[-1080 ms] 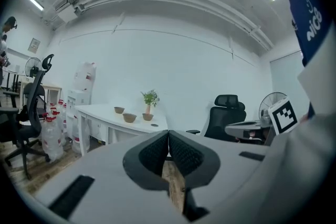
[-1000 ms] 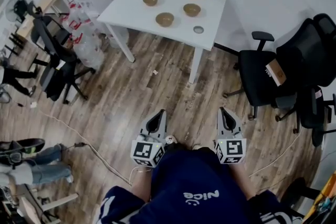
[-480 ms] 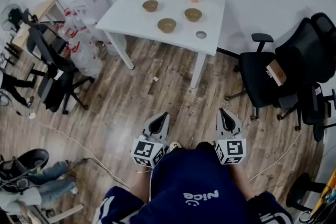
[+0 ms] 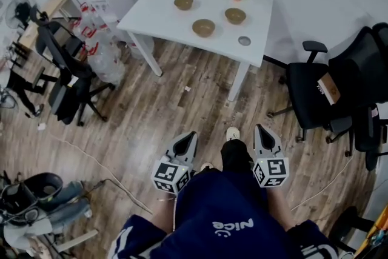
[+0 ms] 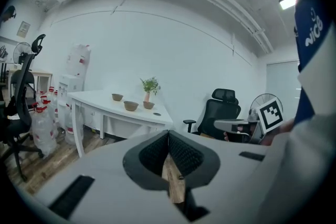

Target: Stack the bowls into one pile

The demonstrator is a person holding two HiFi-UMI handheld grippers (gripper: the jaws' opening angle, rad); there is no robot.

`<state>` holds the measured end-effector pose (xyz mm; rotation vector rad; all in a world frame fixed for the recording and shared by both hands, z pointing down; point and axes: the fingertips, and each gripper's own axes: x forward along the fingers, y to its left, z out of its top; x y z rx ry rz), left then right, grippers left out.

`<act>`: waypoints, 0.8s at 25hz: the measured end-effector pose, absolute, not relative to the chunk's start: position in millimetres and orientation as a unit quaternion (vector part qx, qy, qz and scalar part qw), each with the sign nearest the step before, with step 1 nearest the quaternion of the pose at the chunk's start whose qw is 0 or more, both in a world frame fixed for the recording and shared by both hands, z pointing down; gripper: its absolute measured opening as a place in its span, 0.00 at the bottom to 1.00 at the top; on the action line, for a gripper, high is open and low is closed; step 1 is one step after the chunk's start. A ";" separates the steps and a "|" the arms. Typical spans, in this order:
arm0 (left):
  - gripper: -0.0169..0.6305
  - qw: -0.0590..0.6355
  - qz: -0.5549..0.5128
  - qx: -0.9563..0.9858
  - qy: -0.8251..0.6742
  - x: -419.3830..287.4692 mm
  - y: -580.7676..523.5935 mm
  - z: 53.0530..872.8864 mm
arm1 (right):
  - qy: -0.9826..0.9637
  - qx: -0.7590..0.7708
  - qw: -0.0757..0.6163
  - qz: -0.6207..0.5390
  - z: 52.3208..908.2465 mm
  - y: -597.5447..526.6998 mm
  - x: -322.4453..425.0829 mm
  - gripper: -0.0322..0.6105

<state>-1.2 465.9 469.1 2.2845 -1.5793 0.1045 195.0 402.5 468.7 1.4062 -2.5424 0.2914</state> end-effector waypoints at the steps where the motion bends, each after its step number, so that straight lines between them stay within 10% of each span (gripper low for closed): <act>1: 0.05 0.179 0.039 0.810 -0.557 0.0 460.8 468.3 | -0.867 0.476 0.112 0.100 470.7 393.3 194.4 0.09; 20: 0.05 0.167 0.037 0.777 -0.606 17.4 255.3 445.3 | -0.894 0.426 0.093 0.104 461.4 155.5 197.1 0.09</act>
